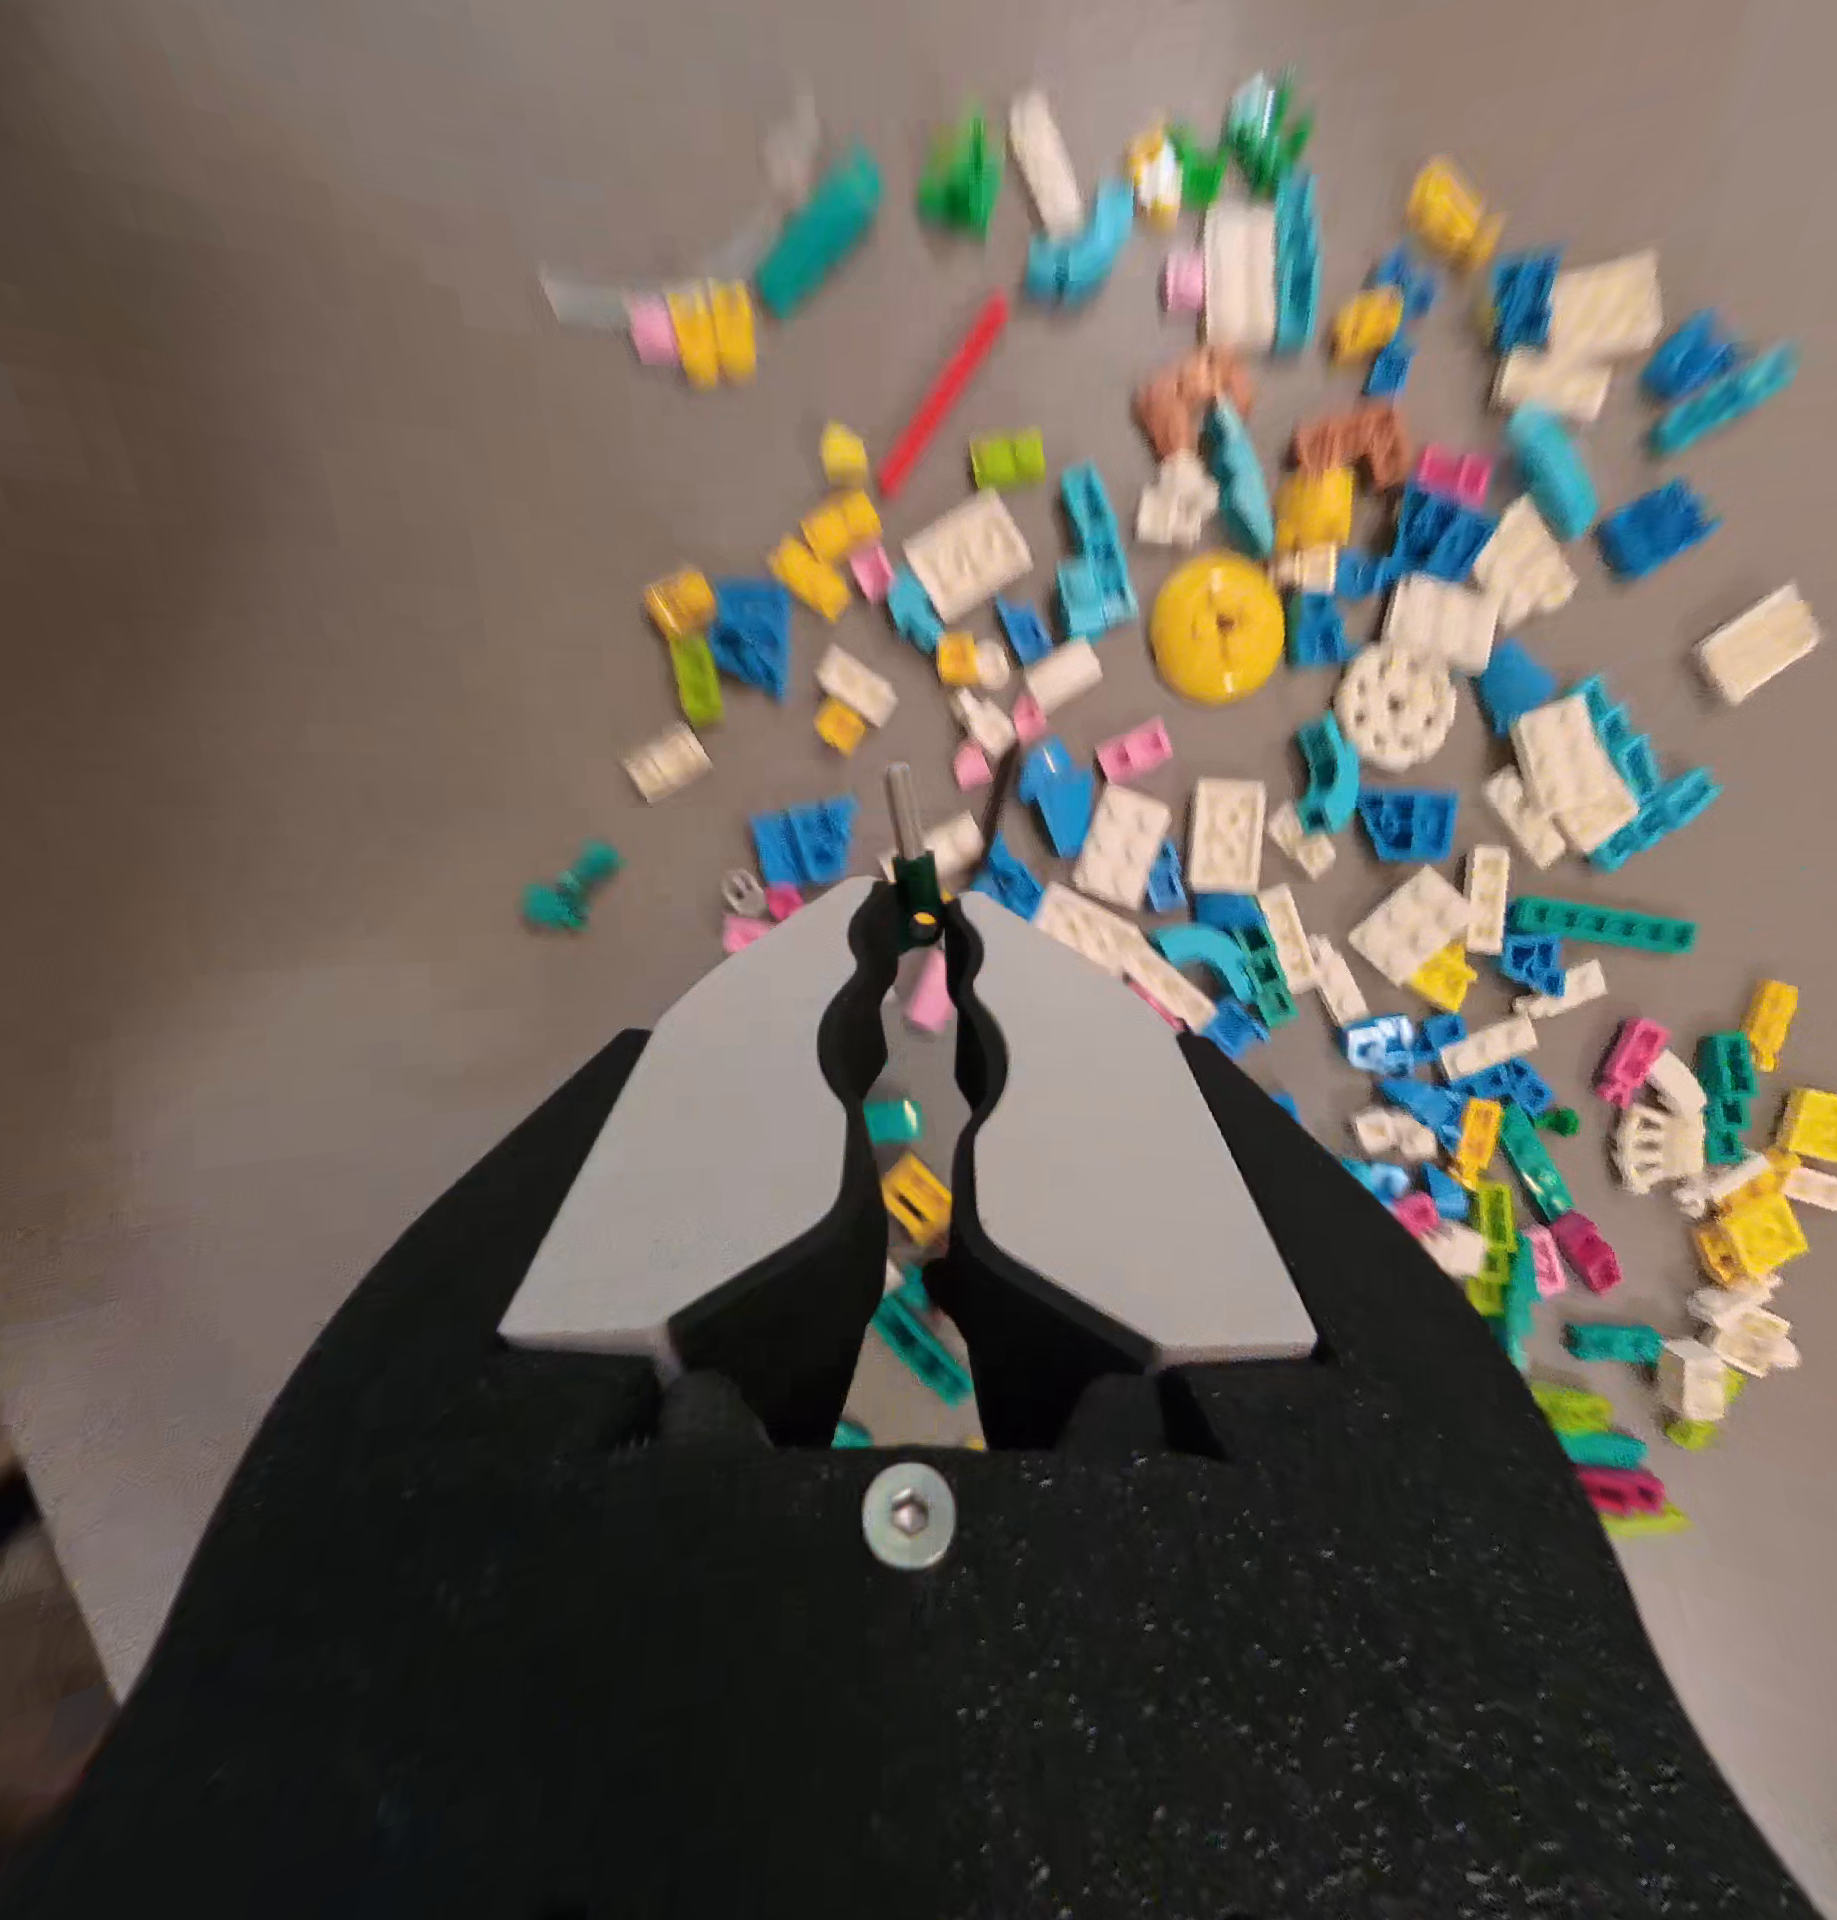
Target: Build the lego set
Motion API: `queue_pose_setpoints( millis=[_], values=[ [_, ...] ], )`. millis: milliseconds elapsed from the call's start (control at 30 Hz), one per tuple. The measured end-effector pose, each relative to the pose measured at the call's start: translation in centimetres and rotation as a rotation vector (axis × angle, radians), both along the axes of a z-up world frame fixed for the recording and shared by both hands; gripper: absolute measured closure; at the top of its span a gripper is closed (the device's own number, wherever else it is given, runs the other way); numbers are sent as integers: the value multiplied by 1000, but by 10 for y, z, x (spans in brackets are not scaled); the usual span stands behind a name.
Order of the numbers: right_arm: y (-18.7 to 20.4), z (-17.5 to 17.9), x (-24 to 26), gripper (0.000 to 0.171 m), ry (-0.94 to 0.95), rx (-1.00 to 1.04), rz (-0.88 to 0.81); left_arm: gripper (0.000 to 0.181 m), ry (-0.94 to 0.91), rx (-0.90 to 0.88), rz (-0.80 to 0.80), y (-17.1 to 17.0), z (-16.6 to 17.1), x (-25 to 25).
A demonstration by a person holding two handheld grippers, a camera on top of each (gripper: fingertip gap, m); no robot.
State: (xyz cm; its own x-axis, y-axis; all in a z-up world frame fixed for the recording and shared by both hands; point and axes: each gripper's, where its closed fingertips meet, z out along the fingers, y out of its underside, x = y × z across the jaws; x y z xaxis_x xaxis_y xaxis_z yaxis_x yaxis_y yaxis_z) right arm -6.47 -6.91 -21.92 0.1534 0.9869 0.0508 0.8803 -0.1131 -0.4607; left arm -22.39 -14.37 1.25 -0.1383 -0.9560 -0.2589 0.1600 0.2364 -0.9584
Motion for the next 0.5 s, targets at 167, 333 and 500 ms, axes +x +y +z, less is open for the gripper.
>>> queue_pose_setpoints(
  millis=[167, 333, 500],
  values=[
    [-57, -1, -47, 164, 143, -82, -35, 155, 237, -126, 28, -3, -73, -9],
    [-102, -34, -63, 163, -83, -140, -13, 155, 330, -190, 63, -21, -140, -19],
    [-105, -40, -77, 163, -130, -116, -21, 155, 384, -213, 47, -36, -171, -9]
  ],
)
